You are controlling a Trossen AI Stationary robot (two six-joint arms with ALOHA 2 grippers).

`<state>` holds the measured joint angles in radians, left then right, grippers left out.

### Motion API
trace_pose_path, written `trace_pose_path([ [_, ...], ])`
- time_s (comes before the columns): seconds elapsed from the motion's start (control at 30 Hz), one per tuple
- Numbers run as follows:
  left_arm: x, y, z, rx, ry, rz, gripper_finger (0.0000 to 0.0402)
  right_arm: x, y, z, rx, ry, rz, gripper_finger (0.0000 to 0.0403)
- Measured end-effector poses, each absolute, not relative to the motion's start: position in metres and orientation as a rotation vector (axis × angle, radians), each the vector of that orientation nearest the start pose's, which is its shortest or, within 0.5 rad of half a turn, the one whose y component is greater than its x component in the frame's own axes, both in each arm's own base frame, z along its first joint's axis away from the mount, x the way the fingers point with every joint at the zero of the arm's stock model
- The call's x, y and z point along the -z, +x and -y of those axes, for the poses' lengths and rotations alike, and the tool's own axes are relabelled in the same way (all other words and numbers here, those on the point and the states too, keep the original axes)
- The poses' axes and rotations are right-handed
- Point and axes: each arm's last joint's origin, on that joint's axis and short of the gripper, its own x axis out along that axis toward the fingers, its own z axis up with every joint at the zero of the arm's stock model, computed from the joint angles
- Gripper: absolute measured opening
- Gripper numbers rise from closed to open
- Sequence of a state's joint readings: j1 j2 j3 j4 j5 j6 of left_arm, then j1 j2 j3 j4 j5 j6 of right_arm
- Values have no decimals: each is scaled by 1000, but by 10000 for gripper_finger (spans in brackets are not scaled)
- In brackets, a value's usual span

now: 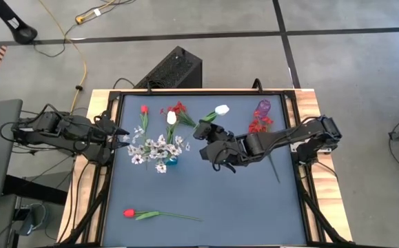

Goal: Sort flowers into vase by color
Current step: Put the white flower into the blue vase

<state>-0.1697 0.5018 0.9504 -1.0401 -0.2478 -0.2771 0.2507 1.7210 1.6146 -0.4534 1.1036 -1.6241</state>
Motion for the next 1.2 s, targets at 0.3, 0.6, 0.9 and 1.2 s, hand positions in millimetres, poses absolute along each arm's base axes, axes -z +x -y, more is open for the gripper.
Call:
trace_pose_path([
  [0.3,-337,63,4,-156,-151,-563,190,-352,377,-62,294,-1834,-1084,26],
  [0.6,-337,63,4,-156,-151,-564,190,-342,388,-57,293,-1836,-1100,26],
  [0.9,-336,63,4,-156,-144,-576,190,-322,404,-61,257,-1870,-1106,26],
  [1.2,-336,62,3,-156,-138,-583,190,-327,405,-70,232,-1865,-1004,27],
])
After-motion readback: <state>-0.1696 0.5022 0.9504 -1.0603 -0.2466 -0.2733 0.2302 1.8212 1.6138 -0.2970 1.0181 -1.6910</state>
